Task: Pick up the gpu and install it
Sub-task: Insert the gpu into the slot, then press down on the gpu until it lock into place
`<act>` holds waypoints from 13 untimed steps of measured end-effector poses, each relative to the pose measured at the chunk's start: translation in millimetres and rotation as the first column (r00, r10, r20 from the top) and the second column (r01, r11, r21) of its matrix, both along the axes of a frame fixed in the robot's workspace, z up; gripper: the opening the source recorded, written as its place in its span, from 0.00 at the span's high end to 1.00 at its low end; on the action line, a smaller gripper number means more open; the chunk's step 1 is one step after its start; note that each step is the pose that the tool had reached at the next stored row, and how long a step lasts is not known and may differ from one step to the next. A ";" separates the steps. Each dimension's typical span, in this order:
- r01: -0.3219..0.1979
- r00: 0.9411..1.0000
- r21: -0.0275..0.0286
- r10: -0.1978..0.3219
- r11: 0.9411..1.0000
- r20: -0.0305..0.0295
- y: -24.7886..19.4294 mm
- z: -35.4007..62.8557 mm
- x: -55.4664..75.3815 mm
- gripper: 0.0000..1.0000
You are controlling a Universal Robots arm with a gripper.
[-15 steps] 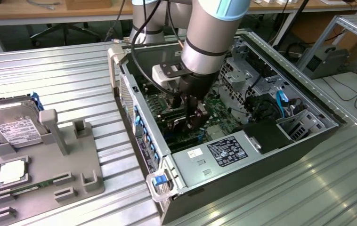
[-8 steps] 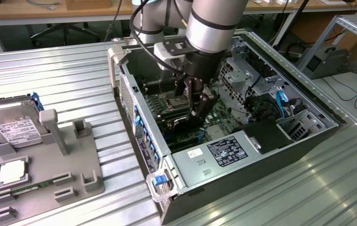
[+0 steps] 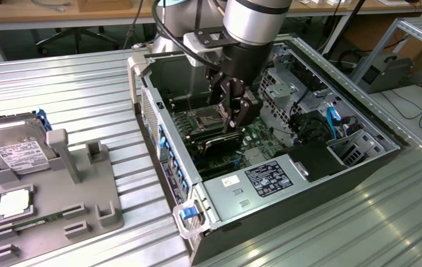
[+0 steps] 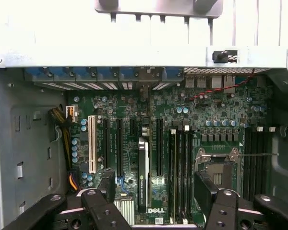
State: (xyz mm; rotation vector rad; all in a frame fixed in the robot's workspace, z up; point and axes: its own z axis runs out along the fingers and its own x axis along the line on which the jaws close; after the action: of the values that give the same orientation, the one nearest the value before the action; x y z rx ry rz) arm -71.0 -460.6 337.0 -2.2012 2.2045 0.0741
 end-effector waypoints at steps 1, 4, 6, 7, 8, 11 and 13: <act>0.000 1.000 0.000 0.000 1.000 0.000 0.0 0.0 0.0 0.24; 0.000 1.000 0.000 0.000 1.000 0.000 0.0 0.1 0.0 0.24; 0.000 1.000 0.000 0.000 1.000 0.000 0.0 0.1 0.0 0.24; 0.000 1.000 0.000 0.000 1.000 0.000 0.0 0.1 0.0 0.24; 0.000 1.000 0.000 0.000 1.000 0.000 0.0 0.1 0.0 0.24; 0.000 1.000 0.000 0.000 1.000 0.000 0.0 0.2 0.0 0.24; 0.000 1.000 0.000 0.000 1.000 0.000 0.0 0.1 0.0 0.24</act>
State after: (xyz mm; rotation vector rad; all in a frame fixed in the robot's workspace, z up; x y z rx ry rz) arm -71.0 -460.6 337.1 -2.2012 2.2045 0.0741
